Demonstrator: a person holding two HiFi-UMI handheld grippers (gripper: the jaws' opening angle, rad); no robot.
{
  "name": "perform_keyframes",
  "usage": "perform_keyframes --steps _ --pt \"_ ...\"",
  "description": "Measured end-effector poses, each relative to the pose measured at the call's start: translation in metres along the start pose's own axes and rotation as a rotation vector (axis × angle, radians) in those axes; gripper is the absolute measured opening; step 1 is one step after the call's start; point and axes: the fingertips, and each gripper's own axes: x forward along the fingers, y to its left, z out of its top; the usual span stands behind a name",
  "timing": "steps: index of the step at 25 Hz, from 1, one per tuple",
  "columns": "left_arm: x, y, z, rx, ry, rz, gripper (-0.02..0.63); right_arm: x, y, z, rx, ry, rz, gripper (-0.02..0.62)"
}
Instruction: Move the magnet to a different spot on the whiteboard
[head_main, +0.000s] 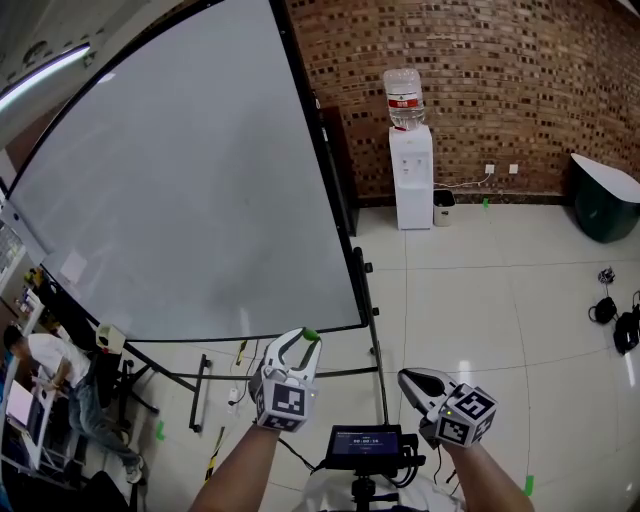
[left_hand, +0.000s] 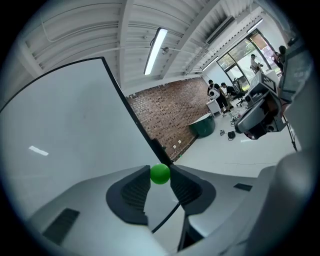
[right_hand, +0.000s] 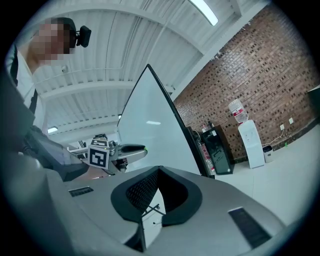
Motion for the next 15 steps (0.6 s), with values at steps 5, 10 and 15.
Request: perform_keyframes --steps 5,10,15 --pt "0.022 0.019 0.001 0.028 -0.01 0.029 0.153 0.007 -0.014 0.01 -0.01 -0.016 -0.03 0.031" --pt "0.038 0.037 0.014 0.056 -0.054 0.043 0.153 0.027 -0.019 0.027 -0.043 -0.026 -0.025 0.031" --pt "0.052 0.064 0.02 0.088 -0.061 0.119 0.153 0.039 -0.029 0.032 -0.046 -0.023 -0.035 0.031"
